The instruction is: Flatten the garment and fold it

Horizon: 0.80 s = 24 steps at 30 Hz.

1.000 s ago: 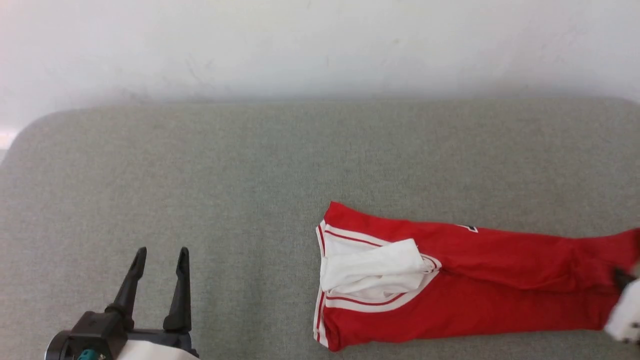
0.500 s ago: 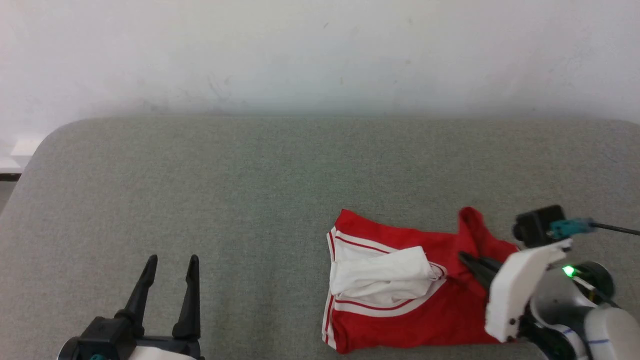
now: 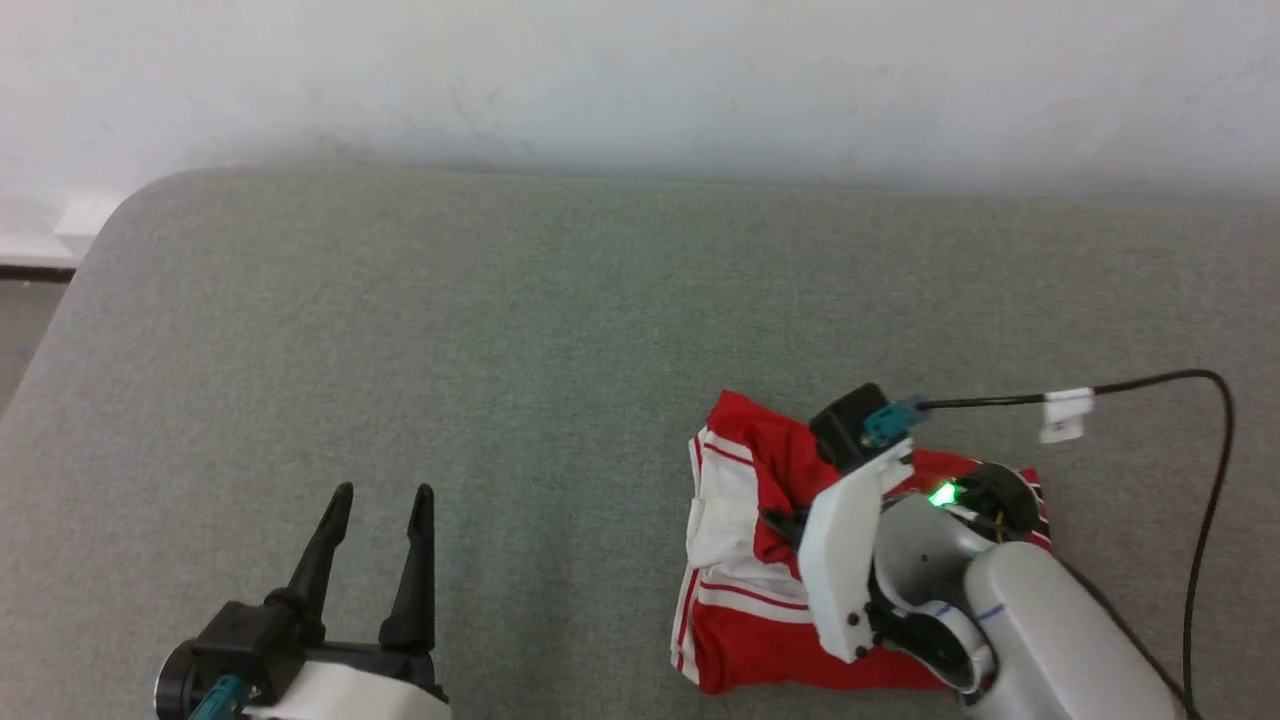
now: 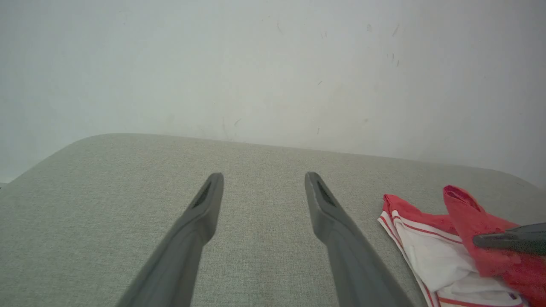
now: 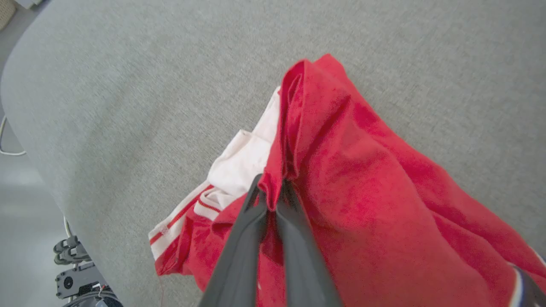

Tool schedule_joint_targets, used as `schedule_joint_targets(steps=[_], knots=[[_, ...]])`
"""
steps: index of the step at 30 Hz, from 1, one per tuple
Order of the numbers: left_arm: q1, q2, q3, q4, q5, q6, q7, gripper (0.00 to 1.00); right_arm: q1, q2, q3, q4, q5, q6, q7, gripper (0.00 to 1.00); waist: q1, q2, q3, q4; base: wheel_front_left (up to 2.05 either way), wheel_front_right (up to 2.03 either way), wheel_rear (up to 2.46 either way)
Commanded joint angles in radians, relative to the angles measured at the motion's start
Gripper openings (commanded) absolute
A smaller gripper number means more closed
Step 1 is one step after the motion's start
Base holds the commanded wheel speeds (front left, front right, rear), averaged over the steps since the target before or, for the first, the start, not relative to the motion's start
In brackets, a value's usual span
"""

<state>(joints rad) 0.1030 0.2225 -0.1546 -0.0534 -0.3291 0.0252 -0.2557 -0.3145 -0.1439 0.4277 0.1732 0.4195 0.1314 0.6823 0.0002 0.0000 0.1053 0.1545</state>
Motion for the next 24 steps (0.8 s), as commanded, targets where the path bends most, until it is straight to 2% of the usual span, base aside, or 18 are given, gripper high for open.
schedule_joint_targets(steps=[1, 5, 6, 7, 8, 9, 10, 13, 17, 21, 24], knots=[[-0.018, -0.006, -0.001, 0.005, -0.007, -0.008, -0.003, 1.0, -0.023, 0.01, 0.012, 0.027, -0.014, -0.001, -0.01, 0.0, -0.0002, 0.0, 0.021, 0.021, 0.0, 0.0, 0.0], [-0.036, -0.018, -0.005, 0.021, -0.008, -0.015, -0.004, 1.0, -0.067, 0.045, 0.03, 0.161, -0.047, -0.001, -0.028, 0.0, -0.0002, 0.0, 0.034, 0.035, 0.0, 0.0, 0.0], [-0.04, -0.021, -0.006, 0.026, -0.008, -0.016, -0.005, 1.0, -0.076, 0.052, 0.032, 0.194, -0.055, -0.001, -0.027, 0.06, -0.0002, 0.0, 0.036, 0.039, 0.0, 0.0, 0.0], [-0.043, -0.023, -0.007, 0.03, -0.007, -0.018, -0.005, 1.0, -0.084, 0.059, 0.031, 0.227, -0.062, -0.001, -0.025, 0.28, -0.0002, 0.0, 0.037, 0.041, 0.0, 0.0, 0.0], [-0.046, -0.026, -0.008, 0.034, -0.007, -0.02, -0.005, 1.0, -0.091, 0.066, 0.027, 0.258, -0.07, -0.001, -0.025, 0.45, -0.0002, 0.0, 0.037, 0.043, 0.0, 0.0, 0.0], [-0.049, -0.029, -0.01, 0.038, -0.006, -0.021, -0.005, 1.0, -0.1, 0.07, 0.028, 0.285, -0.079, -0.001, -0.026, 0.91, -0.0002, 0.0, 0.038, 0.045, 0.0, 0.0, 0.0], [-0.052, -0.031, -0.011, 0.042, -0.006, -0.023, -0.005, 1.0, -0.109, 0.074, 0.03, 0.305, -0.085, -0.001, -0.029, 1.0, -0.0002, 0.0, 0.038, 0.046, 0.0, 0.0, 0.0], [-0.054, -0.037, -0.01, 0.051, -0.007, -0.026, -0.005, 1.0, -0.134, 0.084, 0.024, 0.329, -0.066, -0.001, -0.062, 1.0, -0.0002, 0.0, 0.034, 0.04, 0.0, 0.0, 0.0], [-0.042, -0.035, -0.005, 0.057, -0.008, -0.028, -0.006, 1.0, -0.15, 0.08, 0.029, 0.288, -0.02, -0.001, -0.082, 1.0, -0.0002, 0.0, 0.024, 0.016, 0.0, 0.0, 0.0], [-0.032, -0.037, -0.001, 0.051, -0.008, -0.025, -0.006, 1.0, -0.114, 0.013, -0.019, 0.168, 0.025, -0.001, -0.095, 1.0, -0.0002, 0.0, 0.02, -0.011, 0.0, 0.0, 0.0], [-0.025, -0.032, 0.004, 0.041, -0.008, -0.023, -0.006, 1.0, -0.044, -0.054, -0.107, 0.048, 0.025, -0.001, -0.104, 1.0, -0.0002, 0.0, 0.027, -0.03, 0.0, 0.0, 0.0]])
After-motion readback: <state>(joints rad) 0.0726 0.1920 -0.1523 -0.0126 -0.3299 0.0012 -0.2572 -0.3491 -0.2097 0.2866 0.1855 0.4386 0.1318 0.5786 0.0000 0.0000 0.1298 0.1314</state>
